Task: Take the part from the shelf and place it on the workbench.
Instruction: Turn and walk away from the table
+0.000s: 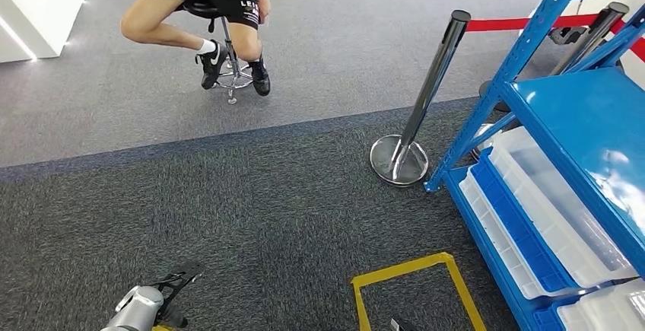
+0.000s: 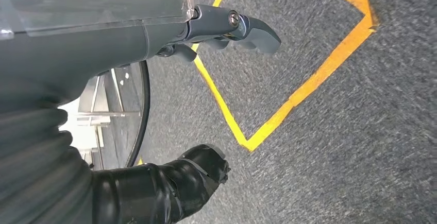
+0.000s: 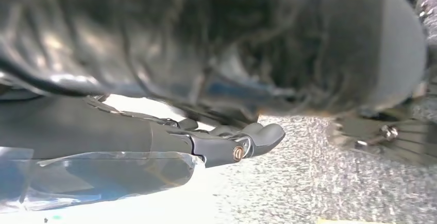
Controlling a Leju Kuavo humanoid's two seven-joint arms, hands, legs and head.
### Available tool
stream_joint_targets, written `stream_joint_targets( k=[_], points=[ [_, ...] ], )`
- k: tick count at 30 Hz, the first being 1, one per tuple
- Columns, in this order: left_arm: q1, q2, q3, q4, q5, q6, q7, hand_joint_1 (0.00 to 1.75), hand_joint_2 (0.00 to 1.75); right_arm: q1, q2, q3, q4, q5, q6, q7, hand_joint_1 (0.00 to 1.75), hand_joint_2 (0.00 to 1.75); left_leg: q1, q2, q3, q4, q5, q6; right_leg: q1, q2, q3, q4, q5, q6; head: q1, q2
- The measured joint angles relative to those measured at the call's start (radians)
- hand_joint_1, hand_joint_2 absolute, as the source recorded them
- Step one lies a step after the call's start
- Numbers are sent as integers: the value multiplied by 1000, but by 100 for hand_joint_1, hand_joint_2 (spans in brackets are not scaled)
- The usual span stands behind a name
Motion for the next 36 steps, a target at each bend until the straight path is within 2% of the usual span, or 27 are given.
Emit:
stream_joint_targets(
  k=[1,2,4,6,8,9,10,11,12,14,15,16,17,19,21,22,24,25,26,27,28,30,31,32,34,36],
  points=[
    [0,0,0,0,0,0,0,0,175,2,0,0,0,1,0,0,0,0,-3,6,-1,1,-2,-4,3,-14,16,-40,9,-6,-1,0],
    [0,0,0,0,0,0,0,0,175,3,0,0,1,1,0,0,0,0,-6,13,-2,2,-3,-9,6,-20,20,-57,8,-13,-1,0],
    [0,-1,0,0,0,1,0,0,175,2,0,1,1,-1,0,0,0,0,-7,26,-2,4,-8,-20,7,-4,19,-64,10,-27,-2,0],
    [-2,-2,-1,0,0,1,0,0,175,0,1,1,1,-2,0,0,0,0,-4,5,-12,38,-34,-30,3,11,25,-71,14,-40,-3,0],
    [-1,-2,-2,0,0,1,0,0,175,-2,2,1,1,-3,0,0,0,0,-1,-32,-61,146,-90,-36,1,25,29,-73,16,-50,-5,0],
    [0,-2,-2,0,0,1,0,0,175,-2,2,1,1,-4,0,0,0,0,-1,-41,-97,216,-118,-37,2,34,28,-72,15,-53,-5,0],
    [1,-2,-2,0,0,1,0,0,175,-2,3,1,1,-5,1,0,0,0,-1,-44,-128,272,-133,-37,3,43,29,-70,15,-54,-6,0],
    [2,-2,-2,0,0,1,0,0,175,-3,4,1,1,-6,1,0,0,0,-2,-45,-144,295,-127,-36,4,54,29,-68,13,-55,-5,0],
    [3,-2,-2,0,0,1,1,0,175,-4,5,1,1,-6,1,0,0,0,-2,-47,-142,279,-102,-33,5,64,31,-66,12,-56,-6,0],
    [2,-1,-2,0,0,1,1,0,175,-6,9,1,1,-7,1,0,0,0,-4,-63,-91,151,-23,-22,6,84,35,-63,8,-55,-5,0],
    [1,0,-2,0,0,1,0,0,175,-8,11,1,1,-7,1,0,0,0,-5,-76,-63,86,5,-16,7,92,35,-61,6,-53,-5,0],
    [0,0,-2,0,0,1,0,0,175,-9,13,1,1,-7,1,0,0,0,-6,-87,-43,40,19,-12,7,101,33,-59,5,-49,-5,0],
    [0,1,-3,0,0,1,0,0,175,-10,14,1,1,-7,1,0,0,0,-8,-93,-33,18,21,-9,6,107,31,-58,5,-45,-5,0],
    [-3,1,-3,0,0,2,1,0,175,-12,15,1,1,-7,1,0,0,0,-7,-85,-27,7,21,-5,4,118,27,-60,6,-35,-5,0],
    [-5,0,-3,0,0,2,1,0,175,-12,14,1,1,-6,0,0,0,0,-2,-71,-19,-8,26,3,6,97,21,-43,-10,-23,-4,0],
    [-5,-1,-3,0,0,2,0,0,175,-13,13,1,1,-5,0,0,0,0,1,-63,-16,-15,28,7,7,79,6,-7,-34,-16,-2,0],
    [-3,0,-3,0,0,2,0,0,175,-17,11,1,1,-4,0,0,0,0,1,-47,-13,-18,28,10,6,54,-49,113,-95,-5,-1,0],
    [-2,0,-3,0,0,2,0,0,175,-19,10,1,1,-4,0,0,0,0,1,-39,-13,-17,27,10,4,50,-76,171,-116,0,-1,0],
    [-1,-1,-3,0,0,2,0,0,175,-21,9,1,1,-4,0,0,0,0,2,-31,-12,-17,25,9,2,48,-90,201,-118,3,0,0],
    [-1,-1,-3,0,0,2,0,0,175,-21,9,1,1,-4,0,0,0,0,2,-24,-11,-15,23,8,-2,46,-86,194,-101,7,0,0],
    [-1,-2,-3,0,0,2,0,0,175,-21,8,1,1,-4,0,0,0,0,4,-19,-9,-13,21,5,-5,42,-64,148,-67,10,0,0],
    [-2,-1,-3,0,0,2,0,0,175,-19,7,1,1,-3,0,0,0,0,4,-9,-7,-6,13,-4,-8,18,-5,15,-6,13,1,0],
    [-2,0,-3,0,0,2,0,0,175,-19,8,2,1,-3,0,0,0,0,1,-5,-8,-2,11,-9,-8,7,14,-30,8,9,1,0],
    [-2,1,-3,0,0,2,0,0,175,-19,8,2,1,-3,0,0,0,0,-3,0,-10,0,9,-13,-5,-1,20,-53,10,3,2,0],
    [-2,1,-3,0,0,2,0,0,175,-20,8,2,1,-4,0,0,0,0,-6,11,-10,0,9,-22,-2,7,19,-58,9,-16,1,0],
    [-3,0,-4,0,0,2,0,0,175,-21,9,2,1,-6,1,0,0,0,-2,3,-15,17,-7,-31,-4,17,21,-64,14,-31,0,0]
  ],
)
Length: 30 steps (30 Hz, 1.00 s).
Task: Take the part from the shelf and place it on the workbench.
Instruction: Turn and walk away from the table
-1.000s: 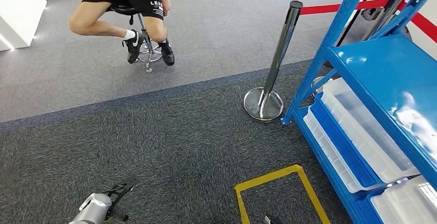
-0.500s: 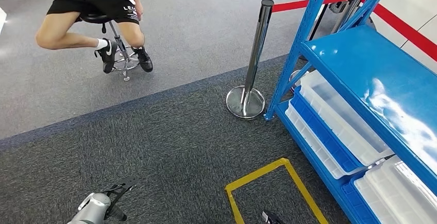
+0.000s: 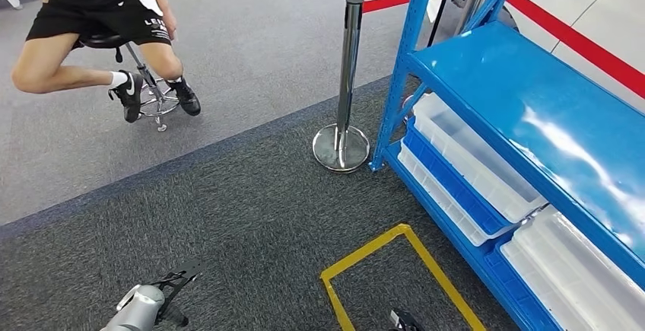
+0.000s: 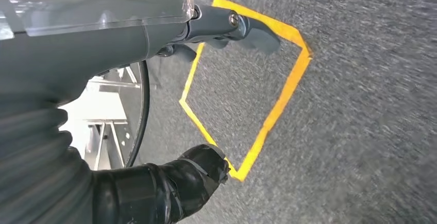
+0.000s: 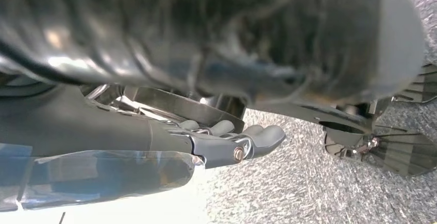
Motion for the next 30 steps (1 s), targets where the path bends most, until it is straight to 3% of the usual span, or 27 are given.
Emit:
stream_joint_targets(
  k=[2,4,5,6,7,9,11,14,17,19,20,23,24,25,26,28,30],
  points=[
    [0,-1,0,0,0,0,0,0,175,-1,1,0,0,-1,0,0,0,0,3,-29,-39,86,-50,-6,-3,8,3,-4,3,-13,-2,0],
    [3,0,0,0,0,0,0,0,175,-1,2,0,0,-1,0,0,0,0,3,-45,-106,221,-105,-8,-1,19,3,-3,3,-19,-3,0],
    [4,0,0,0,0,0,0,0,175,-1,2,0,0,-2,0,0,0,0,3,-47,-130,264,-113,-7,1,24,4,-2,2,-20,-3,0],
    [6,0,-1,0,0,0,0,0,175,-1,3,0,0,-2,1,0,0,0,3,-48,-136,269,-100,-4,3,30,5,-1,1,-21,-3,0],
    [6,0,-1,0,0,0,1,0,175,-2,4,0,0,-2,1,0,0,0,2,-49,-121,232,-68,0,4,36,7,0,0,-22,-3,0],
    [5,1,-1,0,0,0,1,0,175,-2,8,0,0,-2,1,0,0,0,-2,-55,-60,95,3,13,7,44,11,1,-3,-20,-3,0],
    [3,2,-1,0,0,0,0,0,175,-4,9,0,0,-2,1,0,0,0,-5,-62,-19,3,31,17,10,50,8,4,-5,-17,-2,0],
    [2,2,-1,0,0,0,0,0,175,-5,10,0,0,-2,1,0,0,0,-6,-63,-14,-15,32,8,10,53,5,3,-4,-15,-2,0],
    [1,1,-2,0,0,0,1,0,175,-5,9,0,0,-2,0,0,0,0,-8,-62,-13,-16,32,23,8,55,10,-8,0,3,-2,0],
    [0,-1,-2,0,0,0,0,0,175,-5,9,0,-1,-2,0,0,0,0,-2,-57,-7,-31,39,35,11,49,4,9,-16,14,0,0],
    [0,-2,-2,0,0,0,0,0,175,-6,8,0,-1,-2,0,0,0,0,2,-54,-4,-38,43,40,12,43,-10,43,-39,20,1,0],
    [2,-3,-2,0,0,0,0,0,175,-11,7,0,-1,-1,0,0,0,0,3,-43,-2,-41,45,44,6,27,-91,230,-131,31,3,0],
    [2,-3,-2,0,0,0,0,0,175,-13,6,0,-2,-1,0,0,0,0,3,-40,-2,-41,44,43,4,25,-105,267,-138,34,3,0],
    [3,-3,-2,0,0,0,0,0,175,-13,5,0,-2,-1,0,0,0,0,4,-39,-2,-39,43,42,1,24,-102,266,-126,36,3,0],
    [2,-3,-2,0,0,0,0,0,175,-13,5,0,-2,-1,0,0,0,0,5,-39,-1,-37,41,39,-3,22,-79,221,-95,39,3,0],
    [2,-4,-2,0,0,0,0,0,175,-11,6,0,-1,-4,2,0,0,0,6,-39,-1,-28,36,31,-8,12,-13,84,-32,42,4,0],
    [2,-3,-2,0,0,0,0,0,175,-9,13,0,0,-8,5,0,0,0,3,-39,-4,-20,33,20,-7,5,21,8,-14,34,3,0]
  ],
)
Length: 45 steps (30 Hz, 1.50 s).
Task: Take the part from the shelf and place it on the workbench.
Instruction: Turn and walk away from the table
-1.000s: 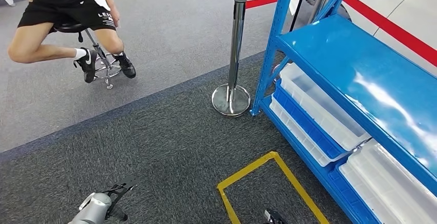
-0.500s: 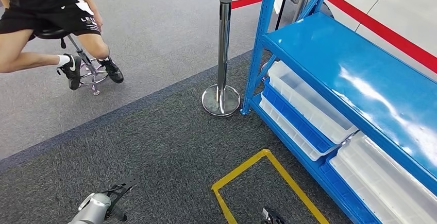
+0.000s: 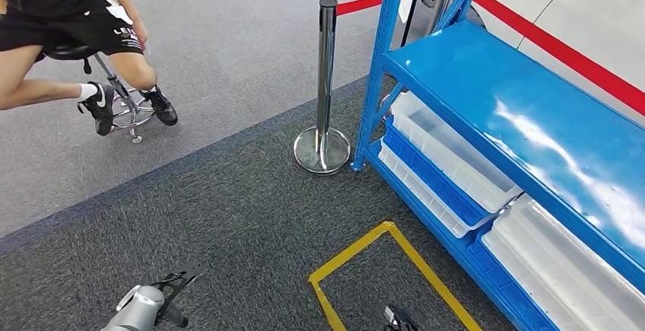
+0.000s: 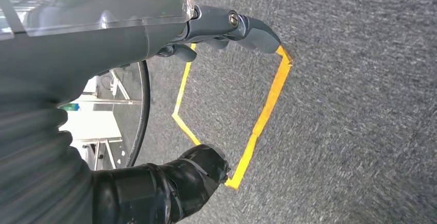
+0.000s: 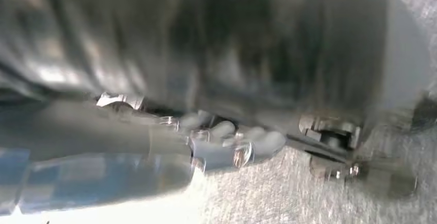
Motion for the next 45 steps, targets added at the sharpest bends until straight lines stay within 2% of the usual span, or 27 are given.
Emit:
stream_joint_targets(
  k=[4,6,8,9,10,11,14,16,18,20,23,24,25,26,27,28,30,32,34,35,36,38,40,41,42,44,45],
  points=[
    [-1,-1,0,0,0,-1,0,0,175,4,11,0,1,-3,-1,0,0,0,-1,-1,-9,15,-10,-21,1,2,1,-11,2,-32,-2,0],
    [-1,-1,0,0,0,0,0,0,175,4,13,0,1,-4,-1,0,0,0,1,-5,-46,98,-60,-27,-1,4,3,-17,7,-46,-5,0],
    [1,-1,0,0,0,0,0,0,175,5,15,0,1,-5,-1,0,0,0,1,-7,-109,235,-120,-30,2,11,1,-16,8,-52,-8,0],
    [2,0,0,0,0,0,0,0,175,6,15,0,1,-5,-1,0,0,0,1,-7,-132,281,-130,-29,3,16,1,-15,7,-53,-8,0],
    [3,-1,0,0,0,0,0,0,175,7,15,0,1,-5,-1,0,0,0,1,-8,-139,293,-122,-27,5,22,1,-13,7,-53,-8,0],
    [4,-1,0,0,0,0,0,0,175,7,16,0,1,-5,-1,0,0,0,0,-10,-124,260,-95,-24,6,30,1,-11,6,-53,-8,0],
    [4,2,-1,0,0,0,0,0,175,6,20,0,1,-5,-1,0,0,0,-3,-45,-28,59,-7,-6,8,55,-1,-6,4,-50,-6,0],
    [3,4,-1,0,0,0,0,0,175,6,23,0,1,-5,-1,0,0,0,-7,-59,-5,8,-2,-1,5,70,-8,-5,7,-41,-6,0],
    [0,3,-1,0,0,0,0,0,175,5,23,0,1,-5,-1,0,0,0,-6,-45,-1,-3,2,2,1,80,-11,-6,8,-29,-8,0],
    [-3,2,-1,0,0,0,0,0,175,4,22,0,1,-5,-1,0,0,0,0,-30,7,-19,8,9,5,60,-21,18,-12,-17,-5,0],
    [-1,2,-1,0,0,0,0,0,175,-1,21,0,1,-5,-1,0,0,0,1,-4,11,-27,10,15,3,16,-100,189,-103,-5,0,0],
    [1,2,-1,0,0,0,0,0,175,-3,20,0,1,-5,-1,0,0,0,1,5,11,-27,9,15,1,11,-129,250,-125,-2,0,0],
    [2,2,-1,0,0,0,0,0,175,-4,19,0,0,-5,-1,0,0,0,1,15,12,-27,8,15,-2,8,-143,280,-127,0,0,0],
    [2,1,-1,0,0,0,0,0,175,-5,19,0,0,-5,-1,0,0,0,2,23,14,-26,7,14,-4,5,-137,269,-109,3,0,0],
    [2,1,-1,0,0,0,0,0,175,-5,18,0,0,-4,-1,0,0,0,2,30,16,-26,4,12,-7,-2,-112,220,-74,4,0,0],
    [2,0,-1,0,0,0,0,0,175,-3,17,0,0,-4,-1,0,0,0,2,37,20,-25,2,9,-9,-17,-75,144,-35,4,0,0],
    [2,0,-1,0,0,0,0,0,175,-1,17,0,1,-5,-1,0,0,0,-2,49,22,-20,-4,0,-4,-51,-18,19,10,-3,0,0],
    [1,0,-1,0,0,0,0,0,175,3,19,0,1,-5,0,0,0,0,-8,63,22,-17,-7,-10,2,-58,-9,-14,11,-15,-3,0],
    [-1,-1,-1,0,0,0,0,0,175,6,19,-1,1,-5,-1,0,0,0,-6,72,23,-14,-13,-20,0,-40,-10,-18,14,-27,-5,0],
    [-2,-1,-1,0,0,0,0,0,175,6,19,-1,1,-5,-1,0,0,0,-4,62,19,2,-25,-25,-2,-31,-8,-21,16,-34,-6,0],
    [-2,-1,-1,0,0,0,0,0,175,5,20,-1,1,-5,-1,0,0,0,-2,45,4,37,-48,-28,-5,-23,-6,-24,19,-41,-8,0],
    [0,-1,-1,0,0,0,0,0,175,5,21,-1,1,-5,0,0,0,0,0,5,-54,161,-111,-32,-6,-6,-4,-26,20,-48,-12,0],
    [3,0,-1,0,0,0,0,0,175,6,22,-1,1,-5,0,0,0,0,0,-7,-112,271,-142,-33,-3,14,-4,-24,19,-51,-14,0],
    [4,0,-1,0,0,0,1,0,175,6,22,-1,1,-5,-1,0,0,0,0,-9,-118,274,-127,-31,-2,26,-2,-23,18,-52,-14,0],
    [5,0,-1,0,0,0,1,0,175,7,22,-1,1,-5,-1,0,0,0,0,-11,-106,238,-95,-28,-1,37,-1,-20,17,-52,-14,0],
    [4,1,-1,0,0,0,1,0,175,6,23,-1,1,-5,0,0,0,0,-1,-36,-48,104,-20,-19,0,58,1,-14,12,-48,-13,0],
    [3,2,-1,0,0,0,1,0,175,6,25,-1,1,-5,0,0,0,0,-1,-51,-24,49,-2,-15,0,67,-2,-10,9,-45,-14,0]
  ],
)
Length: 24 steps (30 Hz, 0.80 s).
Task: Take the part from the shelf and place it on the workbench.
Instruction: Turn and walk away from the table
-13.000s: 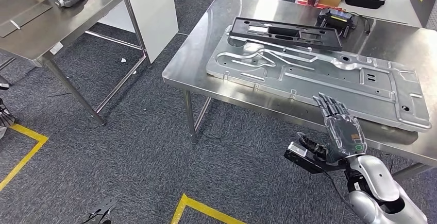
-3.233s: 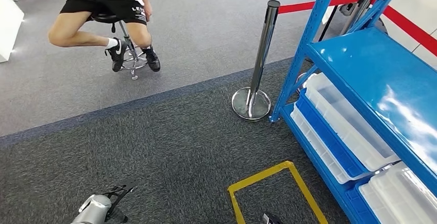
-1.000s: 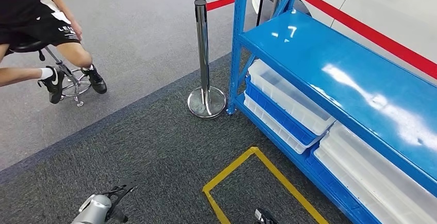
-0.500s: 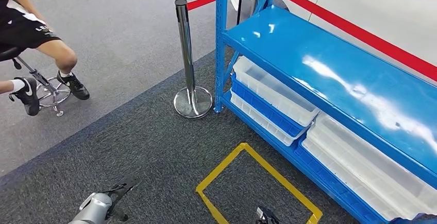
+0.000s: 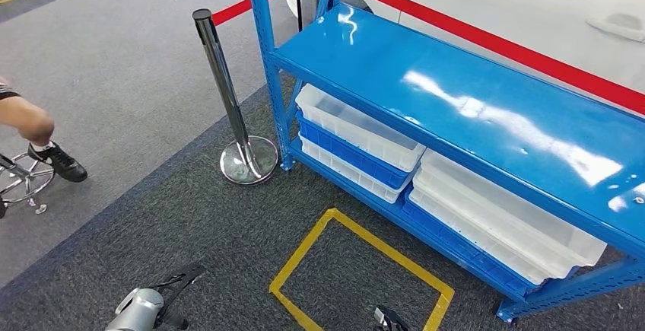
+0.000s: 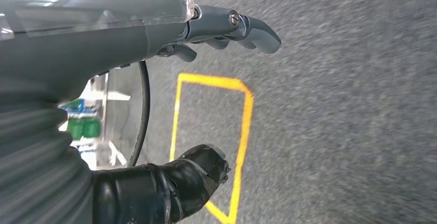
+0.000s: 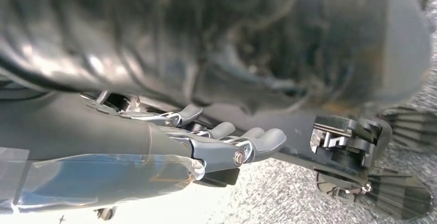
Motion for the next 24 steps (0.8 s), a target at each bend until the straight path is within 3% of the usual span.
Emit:
stream_joint_targets(
  k=[2,3,5,7,9,10,11,12,13,15,17,19,20,22,24],
  points=[
    [-1,1,0,0,0,0,0,0,175,0,1,0,0,0,0,0,0,0,-2,-17,17,-41,1,4,-2,15,-9,5,-1,10,0,0],
    [-3,1,0,0,0,0,-1,0,175,0,2,0,0,0,0,0,0,0,-2,-11,18,-47,1,7,-3,22,-12,5,0,15,0,0],
    [-5,-1,-1,0,0,0,-1,0,175,1,2,0,1,0,0,0,0,0,1,4,23,-55,5,16,-2,8,-16,15,-9,27,0,0],
    [-4,-2,-1,0,0,0,-1,0,175,-1,1,0,1,0,0,0,0,0,3,23,28,-64,7,26,-2,-37,-51,92,-57,38,3,0],
    [-2,-2,-1,0,0,0,-1,0,175,-1,1,0,1,0,0,0,0,0,1,42,29,-64,4,31,-7,-62,-117,226,-119,46,6,0],
    [-2,-2,-1,0,0,0,-1,0,175,-1,1,0,1,-1,0,0,0,0,1,51,29,-63,3,32,-10,-64,-142,274,-131,49,6,0],
    [-1,-2,-1,0,0,0,-1,0,175,-1,1,0,1,-1,0,0,0,0,0,60,30,-62,1,32,-12,-65,-153,292,-126,52,6,0],
    [-1,-3,-1,0,0,0,-1,0,175,-1,1,0,1,-1,0,0,0,0,0,69,32,-61,-1,31,-13,-68,-144,270,-102,53,6,0],
    [-2,-3,-1,0,0,0,-1,0,175,-1,1,0,1,-1,0,0,0,0,0,77,35,-59,-4,30,-14,-74,-117,213,-64,52,7,0],
    [-2,-3,-1,0,0,0,-1,0,175,-1,1,0,1,-1,0,0,0,0,-2,91,40,-55,-11,24,-7,-108,-50,73,-6,42,7,0],
    [-2,-3,-1,0,0,0,-1,0,175,-1,1,0,1,-1,0,0,0,0,-6,104,42,-53,-15,15,3,-130,-24,8,9,29,6,0],
    [-4,-4,-1,0,0,-1,-1,0,175,-1,1,0,1,-1,0,0,0,0,-8,117,45,-56,-16,5,4,-114,-25,2,12,18,5,0],
    [-5,-4,-1,0,0,-1,-1,0,175,-1,1,0,1,-1,0,0,0,0,-6,113,45,-51,-23,-1,1,-106,-23,-3,15,12,5,0],
    [-5,-4,-2,0,0,-1,-1,0,175,-1,2,0,1,-1,0,0,0,0,-2,81,26,4,-63,-10,-6,-90,-16,-14,22,-2,3,0],
    [-2,-3,-2,0,0,0,-1,0,175,-1,3,0,1,-1,0,0,0,0,0,49,-31,132,-126,-15,-7,-73,-15,-15,23,-7,0,0]
  ],
)
